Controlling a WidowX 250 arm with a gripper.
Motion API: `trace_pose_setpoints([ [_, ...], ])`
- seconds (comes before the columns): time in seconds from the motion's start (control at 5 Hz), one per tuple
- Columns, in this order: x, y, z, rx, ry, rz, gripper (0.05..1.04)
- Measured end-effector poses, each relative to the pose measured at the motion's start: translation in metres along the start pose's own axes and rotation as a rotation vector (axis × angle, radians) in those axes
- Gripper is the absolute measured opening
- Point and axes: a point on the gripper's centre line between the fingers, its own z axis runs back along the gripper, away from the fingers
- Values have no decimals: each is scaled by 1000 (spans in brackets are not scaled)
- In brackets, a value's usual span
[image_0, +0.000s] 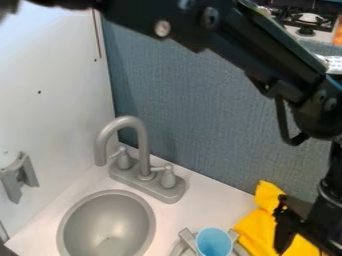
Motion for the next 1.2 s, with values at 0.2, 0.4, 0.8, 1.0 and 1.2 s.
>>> trace_pose_setpoints([
  [0.2, 30, 12, -12, 21, -11, 32, 1001],
  [0.4, 43, 19, -18, 80, 10, 15, 1001],
  [0.8, 67, 47, -51, 88, 50, 25, 1001],
  [1.0, 77, 52, -63, 34, 12, -10, 1001],
  [1.2, 85, 61, -100, 2, 59, -64, 1001],
])
